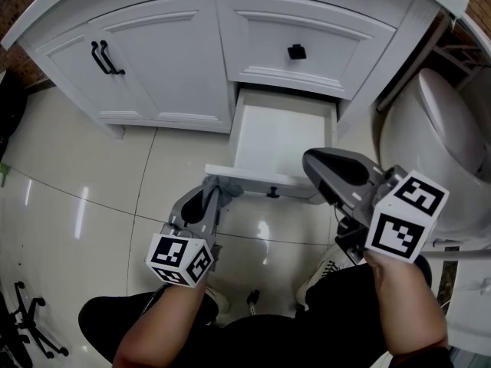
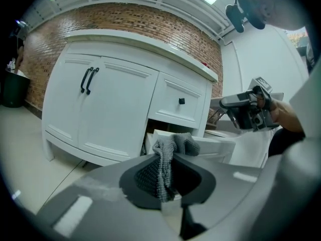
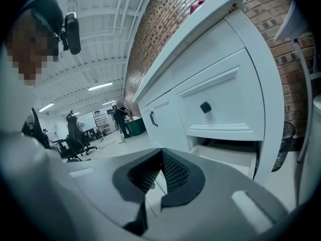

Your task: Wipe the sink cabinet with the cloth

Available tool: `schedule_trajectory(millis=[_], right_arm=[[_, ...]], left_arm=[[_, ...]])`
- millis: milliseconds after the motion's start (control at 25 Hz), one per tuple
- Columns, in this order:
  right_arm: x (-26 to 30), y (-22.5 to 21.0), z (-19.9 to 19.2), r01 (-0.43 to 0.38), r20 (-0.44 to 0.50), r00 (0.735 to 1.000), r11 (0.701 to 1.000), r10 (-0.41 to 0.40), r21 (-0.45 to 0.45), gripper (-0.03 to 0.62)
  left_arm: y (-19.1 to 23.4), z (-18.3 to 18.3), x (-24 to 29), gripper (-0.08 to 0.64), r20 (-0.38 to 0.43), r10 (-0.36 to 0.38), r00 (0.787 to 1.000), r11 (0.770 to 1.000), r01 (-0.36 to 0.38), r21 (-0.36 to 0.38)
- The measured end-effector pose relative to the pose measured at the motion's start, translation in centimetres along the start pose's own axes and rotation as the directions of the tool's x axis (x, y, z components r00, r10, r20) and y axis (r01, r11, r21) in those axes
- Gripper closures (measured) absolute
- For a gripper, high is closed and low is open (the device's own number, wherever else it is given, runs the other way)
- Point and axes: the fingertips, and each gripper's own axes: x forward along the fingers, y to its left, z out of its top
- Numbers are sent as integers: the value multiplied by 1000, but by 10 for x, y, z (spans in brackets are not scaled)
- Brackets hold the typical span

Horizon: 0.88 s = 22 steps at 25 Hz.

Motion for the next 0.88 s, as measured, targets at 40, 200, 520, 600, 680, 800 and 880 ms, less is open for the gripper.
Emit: schedule_trajectory(millis=[40,200,520,600,680,800,880], right_arm=[[-1,-2,0,5,2,1000,1000,-5,3,589],[-5,-7,-1,19,5,1000,1000,-19,11,589],[-16,-12,2,34,23,999,999,-35,9,589],[-20,-16,3,44,34,998,999,-45,29,589],[-27,-16,9,40,62,997,998,-44,56,589],[-43,-15,20,51,109,992,997,-57,51,589],[-54,-18,22,65,124,990,997,-71,46,589]], left_arm=[[1,0,0,520,1,4,1000,1000,-4,-4],[3,0,2,520,2,11,1000,1000,-11,-12],[-14,-5,1,520,-6,-3,1000,1000,3,22],[-41,-7,4,520,-17,-65,998,995,66,72],[-81,0,9,521,-2,-156,988,977,155,145],[-146,23,14,520,41,-303,952,919,280,278],[-177,34,20,522,29,-366,930,890,341,304]])
